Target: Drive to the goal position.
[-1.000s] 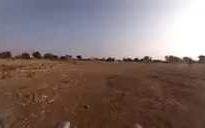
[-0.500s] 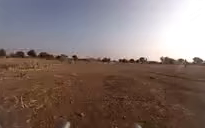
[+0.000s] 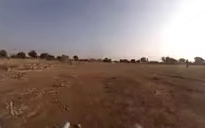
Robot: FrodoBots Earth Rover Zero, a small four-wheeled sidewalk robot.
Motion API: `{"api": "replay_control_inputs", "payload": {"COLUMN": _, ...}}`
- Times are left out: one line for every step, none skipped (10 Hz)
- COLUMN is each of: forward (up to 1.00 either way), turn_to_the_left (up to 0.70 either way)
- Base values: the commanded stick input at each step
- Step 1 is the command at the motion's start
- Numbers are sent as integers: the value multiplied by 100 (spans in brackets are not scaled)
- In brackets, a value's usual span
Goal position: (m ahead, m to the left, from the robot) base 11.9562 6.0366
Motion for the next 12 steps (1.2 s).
{"api": "replay_control_inputs", "payload": {"forward": 46, "turn_to_the_left": 0}}
{"api": "replay_control_inputs", "payload": {"forward": 46, "turn_to_the_left": 0}}
{"api": "replay_control_inputs", "payload": {"forward": 46, "turn_to_the_left": 0}}
{"api": "replay_control_inputs", "payload": {"forward": 46, "turn_to_the_left": 0}}
{"api": "replay_control_inputs", "payload": {"forward": 46, "turn_to_the_left": 0}}
{"api": "replay_control_inputs", "payload": {"forward": 46, "turn_to_the_left": 0}}
{"api": "replay_control_inputs", "payload": {"forward": 46, "turn_to_the_left": 0}}
{"api": "replay_control_inputs", "payload": {"forward": 46, "turn_to_the_left": 0}}
{"api": "replay_control_inputs", "payload": {"forward": 46, "turn_to_the_left": 0}}
{"api": "replay_control_inputs", "payload": {"forward": 46, "turn_to_the_left": 0}}
{"api": "replay_control_inputs", "payload": {"forward": 46, "turn_to_the_left": 0}}
{"api": "replay_control_inputs", "payload": {"forward": 46, "turn_to_the_left": 0}}
